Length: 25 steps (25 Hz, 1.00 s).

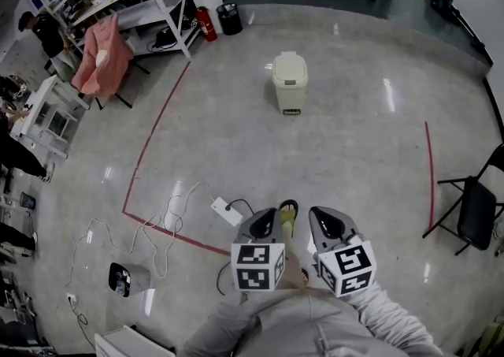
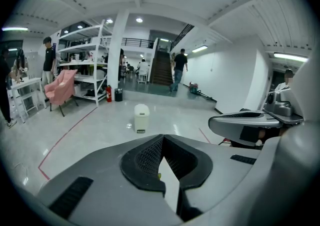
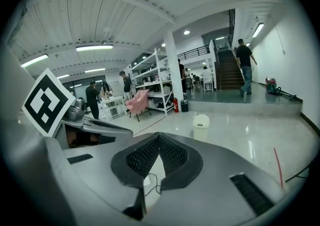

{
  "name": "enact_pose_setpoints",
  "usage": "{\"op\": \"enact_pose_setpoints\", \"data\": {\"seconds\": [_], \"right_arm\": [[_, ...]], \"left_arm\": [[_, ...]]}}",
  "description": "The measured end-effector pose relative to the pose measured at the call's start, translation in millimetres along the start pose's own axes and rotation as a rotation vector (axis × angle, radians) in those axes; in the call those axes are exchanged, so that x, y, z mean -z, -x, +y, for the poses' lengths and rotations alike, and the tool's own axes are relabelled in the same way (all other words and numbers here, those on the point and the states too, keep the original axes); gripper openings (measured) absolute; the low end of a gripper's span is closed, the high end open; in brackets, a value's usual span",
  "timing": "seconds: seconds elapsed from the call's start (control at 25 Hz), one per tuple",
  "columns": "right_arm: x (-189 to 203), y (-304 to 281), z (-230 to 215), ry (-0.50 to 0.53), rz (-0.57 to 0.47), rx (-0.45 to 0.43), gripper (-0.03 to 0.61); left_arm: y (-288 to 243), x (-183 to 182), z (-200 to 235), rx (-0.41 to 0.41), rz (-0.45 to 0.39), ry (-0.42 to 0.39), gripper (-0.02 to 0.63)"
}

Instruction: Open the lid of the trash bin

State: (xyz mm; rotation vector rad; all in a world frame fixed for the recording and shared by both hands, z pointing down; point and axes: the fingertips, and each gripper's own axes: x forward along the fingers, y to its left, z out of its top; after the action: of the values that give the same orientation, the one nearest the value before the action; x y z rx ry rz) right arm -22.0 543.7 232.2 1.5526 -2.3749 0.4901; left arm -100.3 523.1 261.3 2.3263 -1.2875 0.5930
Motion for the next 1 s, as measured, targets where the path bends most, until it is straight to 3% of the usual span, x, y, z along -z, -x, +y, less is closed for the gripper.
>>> {"op": "enact_pose_setpoints", "data": {"seconds": [0.32,1.0], "right_arm": [[-22,-60,-37,-0.019,0.017,0.020,-0.005],[-114,-224,-122,-0.059,0.025,0.061,-0.005]], "left_arm": [[-66,-40,21,0.046,0.006,-0.017,0.005],[-208,-150,96,0.126,0.069,-0.062,0.005]]}}
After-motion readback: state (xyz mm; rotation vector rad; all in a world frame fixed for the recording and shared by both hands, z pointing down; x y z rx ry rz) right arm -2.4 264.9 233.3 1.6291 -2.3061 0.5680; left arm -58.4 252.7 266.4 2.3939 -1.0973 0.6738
